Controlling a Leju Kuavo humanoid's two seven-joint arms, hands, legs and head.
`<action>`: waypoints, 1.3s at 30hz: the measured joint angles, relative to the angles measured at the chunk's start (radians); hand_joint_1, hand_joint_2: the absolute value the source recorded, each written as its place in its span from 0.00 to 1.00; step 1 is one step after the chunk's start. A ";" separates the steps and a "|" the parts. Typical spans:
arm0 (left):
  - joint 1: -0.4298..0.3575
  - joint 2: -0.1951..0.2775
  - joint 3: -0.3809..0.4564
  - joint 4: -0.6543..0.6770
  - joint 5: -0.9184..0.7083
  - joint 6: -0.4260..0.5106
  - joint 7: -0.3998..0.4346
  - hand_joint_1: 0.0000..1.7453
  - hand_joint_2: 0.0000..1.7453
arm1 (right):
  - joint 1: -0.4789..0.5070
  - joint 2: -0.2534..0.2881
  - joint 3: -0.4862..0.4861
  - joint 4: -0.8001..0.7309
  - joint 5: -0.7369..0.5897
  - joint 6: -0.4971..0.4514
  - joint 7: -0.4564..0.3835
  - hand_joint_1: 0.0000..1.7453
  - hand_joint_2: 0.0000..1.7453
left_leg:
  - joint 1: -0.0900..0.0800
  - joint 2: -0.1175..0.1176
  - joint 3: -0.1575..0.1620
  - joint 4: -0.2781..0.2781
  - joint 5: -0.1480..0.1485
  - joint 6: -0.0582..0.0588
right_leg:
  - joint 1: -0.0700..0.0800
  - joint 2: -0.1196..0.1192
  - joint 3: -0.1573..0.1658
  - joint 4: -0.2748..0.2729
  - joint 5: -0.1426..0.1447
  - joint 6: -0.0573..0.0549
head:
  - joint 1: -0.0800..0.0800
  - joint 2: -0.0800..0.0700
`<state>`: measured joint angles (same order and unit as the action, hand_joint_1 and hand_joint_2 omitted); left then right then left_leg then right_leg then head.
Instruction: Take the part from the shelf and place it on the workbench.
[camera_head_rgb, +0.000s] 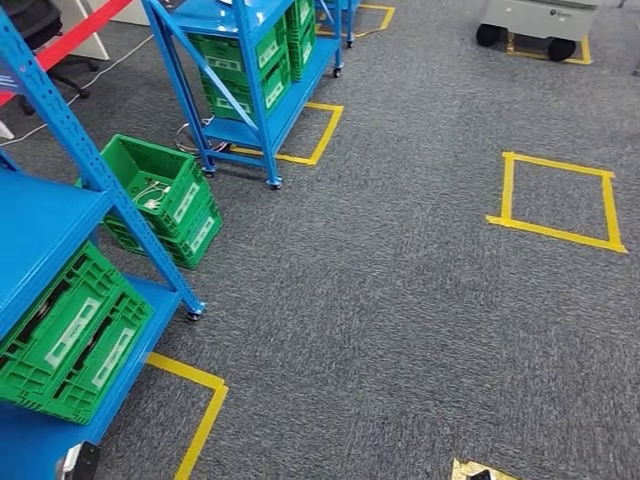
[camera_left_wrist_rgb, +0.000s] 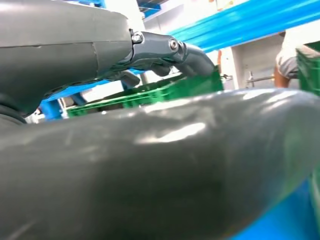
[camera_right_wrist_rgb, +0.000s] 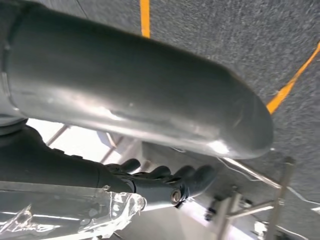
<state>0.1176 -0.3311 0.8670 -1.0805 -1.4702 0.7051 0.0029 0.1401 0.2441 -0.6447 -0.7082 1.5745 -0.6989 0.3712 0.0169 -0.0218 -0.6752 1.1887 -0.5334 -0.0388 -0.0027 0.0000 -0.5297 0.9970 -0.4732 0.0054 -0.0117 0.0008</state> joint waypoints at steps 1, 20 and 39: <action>0.000 0.000 0.000 0.001 0.000 0.000 0.000 0.00 0.00 | 0.001 0.000 -0.001 0.000 0.000 0.000 0.000 0.00 0.00 | 0.000 0.006 -0.021 0.052 -0.019 -0.003 | 0.002 -0.016 -0.001 0.000 -0.001 -0.001 | -0.001 0.000; -0.004 -0.003 0.006 0.016 -0.001 0.000 -0.006 0.00 0.00 | -0.009 0.002 -0.011 0.011 -0.001 0.000 -0.006 0.00 0.00 | -0.002 -0.046 0.118 -0.215 0.111 0.048 | -0.005 0.016 -0.069 0.173 -0.067 0.058 | 0.009 0.000; -0.048 0.001 0.060 0.204 -0.009 -0.001 -0.034 0.00 0.00 | -0.018 0.001 0.028 0.046 0.000 0.000 -0.035 0.00 0.00 | -0.024 0.089 0.111 -0.196 0.097 0.030 | 0.013 -0.104 0.016 0.009 -0.028 0.017 | -0.004 0.000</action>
<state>0.0699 -0.3303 0.9268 -0.8767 -1.4794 0.7039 -0.0312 0.1221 0.2456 -0.6167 -0.6619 1.5744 -0.6989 0.3358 -0.0067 0.0670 -0.5641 0.9929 -0.4362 -0.0091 0.0103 -0.1045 -0.5138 1.0059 -0.5015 0.0225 -0.0161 0.0008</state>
